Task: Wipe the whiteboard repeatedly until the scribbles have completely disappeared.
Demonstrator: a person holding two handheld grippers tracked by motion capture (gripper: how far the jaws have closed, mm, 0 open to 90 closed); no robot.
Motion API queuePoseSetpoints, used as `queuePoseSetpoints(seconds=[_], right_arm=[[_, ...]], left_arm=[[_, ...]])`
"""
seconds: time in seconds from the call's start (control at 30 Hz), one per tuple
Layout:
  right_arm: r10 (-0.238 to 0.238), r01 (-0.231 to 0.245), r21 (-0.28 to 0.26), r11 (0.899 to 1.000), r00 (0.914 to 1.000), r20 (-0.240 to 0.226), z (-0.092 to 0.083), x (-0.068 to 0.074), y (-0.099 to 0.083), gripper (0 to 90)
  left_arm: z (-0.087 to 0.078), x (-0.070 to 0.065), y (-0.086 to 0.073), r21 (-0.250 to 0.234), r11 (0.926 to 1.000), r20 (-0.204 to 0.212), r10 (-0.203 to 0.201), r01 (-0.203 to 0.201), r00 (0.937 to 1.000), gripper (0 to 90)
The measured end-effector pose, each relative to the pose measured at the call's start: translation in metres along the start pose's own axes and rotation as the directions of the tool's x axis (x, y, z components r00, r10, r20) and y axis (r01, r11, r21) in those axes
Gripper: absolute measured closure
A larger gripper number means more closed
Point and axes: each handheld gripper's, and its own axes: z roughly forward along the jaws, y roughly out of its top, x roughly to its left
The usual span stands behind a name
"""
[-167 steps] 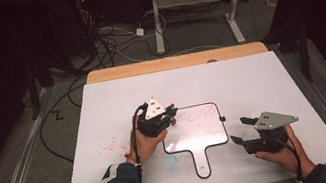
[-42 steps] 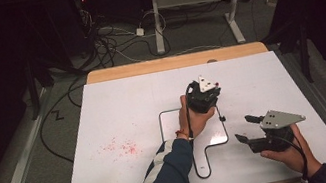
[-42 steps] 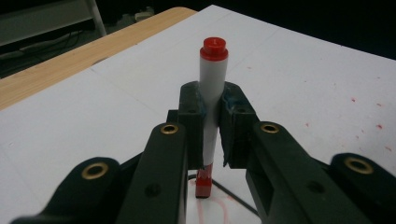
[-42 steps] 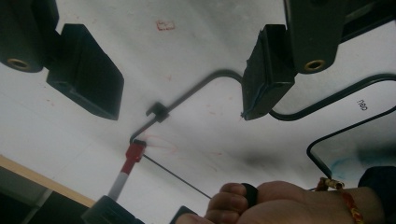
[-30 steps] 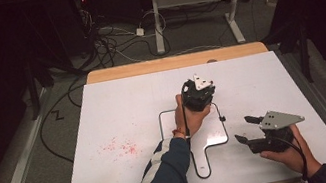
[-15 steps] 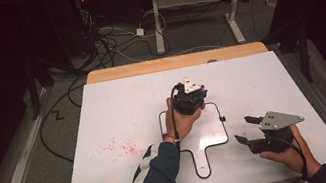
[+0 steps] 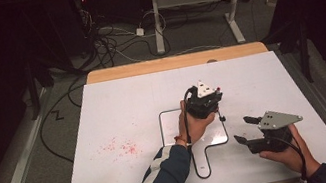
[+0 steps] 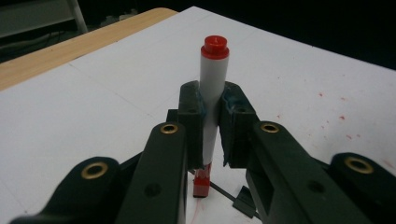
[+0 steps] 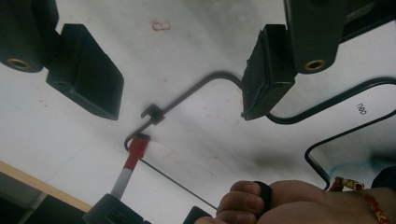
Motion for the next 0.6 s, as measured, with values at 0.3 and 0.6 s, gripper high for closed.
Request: queuePoseSetpoints(seconds=[0.3, 0.6], right_arm=[[0.004, -0.003, -0.005, 1.0, 0.9999, 0.014, -0.003, -0.001, 0.001, 30.4], [-0.004, 0.004, 0.0, 1.0, 0.9998, 0.021, -0.002, 0.0, 0.001, 30.3]], left_arm=[[-0.032, 0.03, -0.013, 0.019, 0.9988, -0.061, -0.043, 0.045, 0.9972, 79.0], [-0.063, 0.051, -0.029, 0.02, 0.9962, -0.078, -0.083, 0.084, 0.9935, 79.0]])
